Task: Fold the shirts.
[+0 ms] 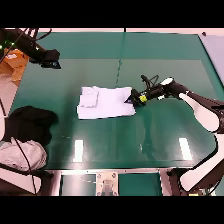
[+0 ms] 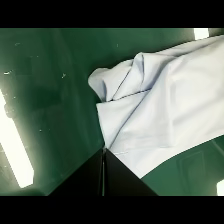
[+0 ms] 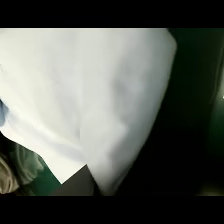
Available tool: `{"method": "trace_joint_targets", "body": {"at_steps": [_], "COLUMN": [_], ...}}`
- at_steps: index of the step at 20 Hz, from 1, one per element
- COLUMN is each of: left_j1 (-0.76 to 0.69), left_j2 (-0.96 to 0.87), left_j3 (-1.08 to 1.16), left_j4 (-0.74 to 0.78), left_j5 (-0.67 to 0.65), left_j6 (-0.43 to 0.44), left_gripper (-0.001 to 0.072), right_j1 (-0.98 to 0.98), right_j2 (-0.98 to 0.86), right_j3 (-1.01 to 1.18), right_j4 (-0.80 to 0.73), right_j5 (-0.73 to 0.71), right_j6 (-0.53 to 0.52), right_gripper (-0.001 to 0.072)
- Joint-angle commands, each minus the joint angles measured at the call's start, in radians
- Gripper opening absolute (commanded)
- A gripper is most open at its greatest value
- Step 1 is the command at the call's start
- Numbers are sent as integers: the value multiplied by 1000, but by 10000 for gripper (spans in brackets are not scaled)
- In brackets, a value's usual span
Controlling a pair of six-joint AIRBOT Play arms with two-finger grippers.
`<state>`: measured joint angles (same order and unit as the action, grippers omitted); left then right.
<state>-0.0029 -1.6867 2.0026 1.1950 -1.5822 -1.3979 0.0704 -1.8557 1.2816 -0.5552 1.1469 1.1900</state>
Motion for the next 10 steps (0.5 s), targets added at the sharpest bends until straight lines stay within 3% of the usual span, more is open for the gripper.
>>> {"method": "trace_joint_targets", "body": {"at_steps": [1, 3, 6, 10], "left_j1": [1, 0, 0, 0], "left_j2": [0, 0, 0, 0], "left_j3": [1, 1, 1, 1], "left_j4": [-3, -3, -3, -3], "left_j5": [0, -1, 0, -8], "left_j6": [0, 0, 0, 0], "left_gripper": [23, 23, 23, 23], "right_j1": [8, -6, -89, -350], "right_j2": [-2, 25, 95, 193], "right_j3": [57, 143, 292, 356], "right_j4": [193, 231, 230, 227], "right_j5": [51, 85, 84, 75], "right_j6": [-66, -56, 59, 200], "right_gripper": [19, 19, 19, 19]}}
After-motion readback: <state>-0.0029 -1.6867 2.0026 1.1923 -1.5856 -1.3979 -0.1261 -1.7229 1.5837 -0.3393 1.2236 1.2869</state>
